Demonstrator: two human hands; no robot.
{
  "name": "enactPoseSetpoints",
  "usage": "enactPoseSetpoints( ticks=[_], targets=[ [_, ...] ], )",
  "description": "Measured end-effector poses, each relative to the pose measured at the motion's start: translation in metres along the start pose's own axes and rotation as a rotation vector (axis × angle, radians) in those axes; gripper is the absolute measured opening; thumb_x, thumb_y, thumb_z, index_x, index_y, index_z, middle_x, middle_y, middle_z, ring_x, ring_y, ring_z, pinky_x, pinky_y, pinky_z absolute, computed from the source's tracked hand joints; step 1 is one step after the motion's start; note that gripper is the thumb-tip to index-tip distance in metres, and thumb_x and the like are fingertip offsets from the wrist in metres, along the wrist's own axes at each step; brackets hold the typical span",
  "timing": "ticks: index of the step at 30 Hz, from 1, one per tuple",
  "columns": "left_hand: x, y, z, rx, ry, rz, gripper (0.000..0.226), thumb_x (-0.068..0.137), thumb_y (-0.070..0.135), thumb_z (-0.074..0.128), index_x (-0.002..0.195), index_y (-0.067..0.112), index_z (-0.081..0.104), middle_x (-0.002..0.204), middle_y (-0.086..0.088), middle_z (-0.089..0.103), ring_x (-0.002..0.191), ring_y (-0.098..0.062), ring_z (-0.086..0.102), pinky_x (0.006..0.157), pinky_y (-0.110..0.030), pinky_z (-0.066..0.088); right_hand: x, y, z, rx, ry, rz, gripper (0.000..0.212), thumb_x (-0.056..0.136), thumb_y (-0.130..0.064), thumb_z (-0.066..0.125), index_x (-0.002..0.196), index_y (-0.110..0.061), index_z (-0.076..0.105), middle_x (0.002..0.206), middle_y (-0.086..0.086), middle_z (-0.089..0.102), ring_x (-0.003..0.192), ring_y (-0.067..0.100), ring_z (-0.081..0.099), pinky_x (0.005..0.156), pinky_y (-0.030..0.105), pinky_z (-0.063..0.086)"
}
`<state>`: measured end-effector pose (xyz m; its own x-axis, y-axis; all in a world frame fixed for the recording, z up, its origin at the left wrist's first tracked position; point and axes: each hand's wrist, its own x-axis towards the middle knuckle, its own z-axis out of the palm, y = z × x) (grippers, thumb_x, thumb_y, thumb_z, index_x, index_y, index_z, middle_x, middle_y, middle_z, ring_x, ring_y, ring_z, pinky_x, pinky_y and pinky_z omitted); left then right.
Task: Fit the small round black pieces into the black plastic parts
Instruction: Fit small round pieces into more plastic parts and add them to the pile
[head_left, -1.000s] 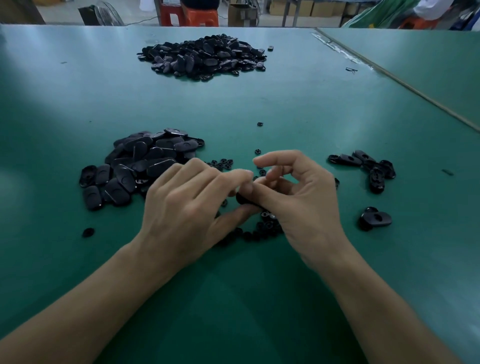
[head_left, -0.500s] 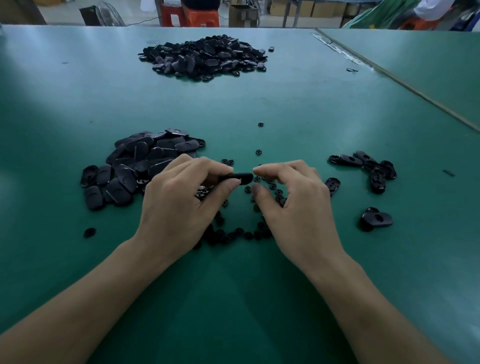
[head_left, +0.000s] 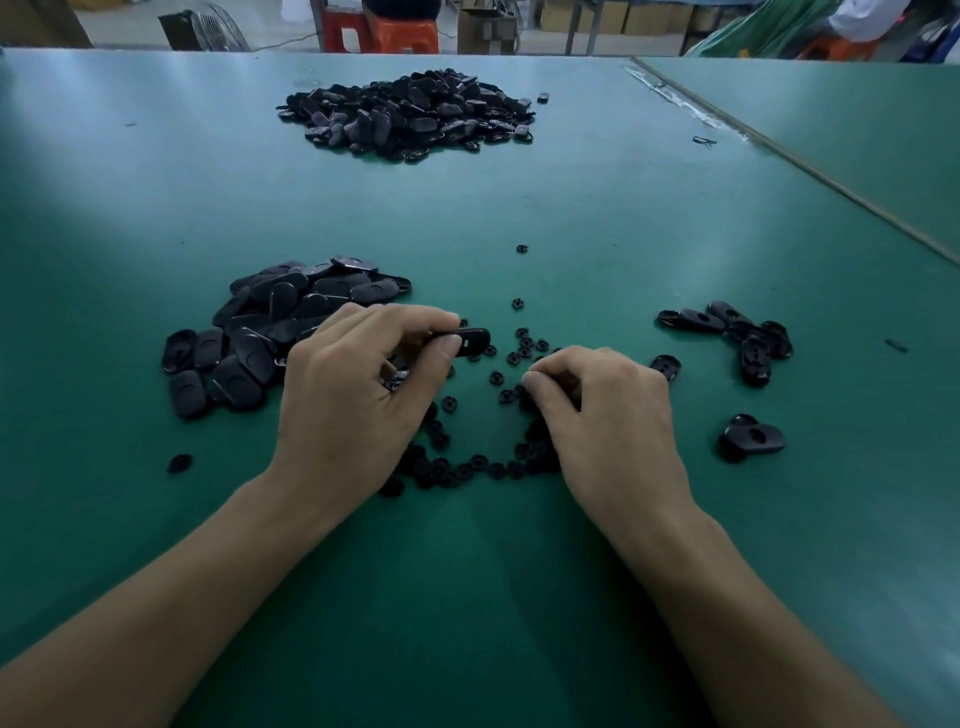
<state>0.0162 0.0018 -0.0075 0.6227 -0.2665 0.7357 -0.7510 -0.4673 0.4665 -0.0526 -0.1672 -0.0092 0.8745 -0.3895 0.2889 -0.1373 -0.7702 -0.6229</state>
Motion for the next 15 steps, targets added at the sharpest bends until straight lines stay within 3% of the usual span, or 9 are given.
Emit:
enactPoseSetpoints(
  ticks=[3,5,7,11,13,15],
  targets=[
    [0.0006,0.001,0.0001,-0.043,0.012,-0.046,0.009,0.092,0.012,0.071,0.1,0.011,0.075,0.089,0.025,0.06,0.077,0.003,0.06,0.071,-0.005,0.045,0.0005,0.0006,-0.0003,0.024,0.007,0.014,0.013,0.091,-0.032,0.07,0.088,-0.02,0.074,0.084,-0.004,0.065,0.081,0.014,0.061,0.08,0.038,0.053],
    [0.0007,0.0014,0.0003,-0.061,0.016,-0.054,0.007,0.092,0.01,0.071,0.098,0.009,0.074,0.088,0.022,0.061,0.08,0.002,0.063,0.072,-0.003,0.046,0.0005,0.0011,0.0,0.012,0.001,0.013,0.013,0.09,-0.032,0.071,0.085,-0.02,0.072,0.083,-0.005,0.061,0.08,0.014,0.06,0.08,0.036,0.053],
    [0.0005,0.0012,0.0008,-0.079,0.016,-0.06,0.005,0.093,0.011,0.071,0.096,0.009,0.073,0.088,0.02,0.062,0.077,-0.002,0.065,0.071,-0.007,0.05,0.0011,0.0021,0.0006,-0.007,-0.006,0.007,0.015,0.091,-0.033,0.07,0.085,-0.019,0.072,0.085,-0.005,0.058,0.082,0.014,0.058,0.081,0.033,0.051],
    [-0.0005,-0.0008,0.0012,-0.115,0.009,-0.082,0.011,0.093,0.015,0.07,0.103,0.01,0.073,0.091,0.017,0.064,0.077,-0.006,0.068,0.067,-0.03,0.059,0.0023,0.0022,0.0018,-0.049,-0.042,-0.003,0.014,0.094,-0.032,0.066,0.087,-0.02,0.066,0.089,-0.006,0.056,0.091,0.017,0.055,0.084,0.029,0.043],
    [-0.0004,-0.0011,0.0011,-0.091,0.001,-0.067,0.016,0.093,0.014,0.07,0.109,0.01,0.072,0.094,0.01,0.065,0.08,-0.007,0.067,0.071,-0.029,0.059,0.0022,0.0014,0.0023,-0.057,-0.057,-0.012,0.014,0.096,-0.032,0.062,0.085,-0.024,0.06,0.089,-0.008,0.053,0.092,0.015,0.051,0.081,0.024,0.036],
    [0.0001,-0.0009,0.001,-0.052,-0.007,-0.05,0.02,0.092,0.012,0.072,0.112,0.011,0.072,0.097,0.006,0.066,0.083,-0.006,0.063,0.076,-0.019,0.055,0.0022,0.0004,0.0024,-0.026,-0.053,-0.016,0.018,0.098,-0.032,0.058,0.081,-0.028,0.052,0.087,-0.012,0.05,0.09,0.012,0.049,0.077,0.021,0.03]
  ],
)
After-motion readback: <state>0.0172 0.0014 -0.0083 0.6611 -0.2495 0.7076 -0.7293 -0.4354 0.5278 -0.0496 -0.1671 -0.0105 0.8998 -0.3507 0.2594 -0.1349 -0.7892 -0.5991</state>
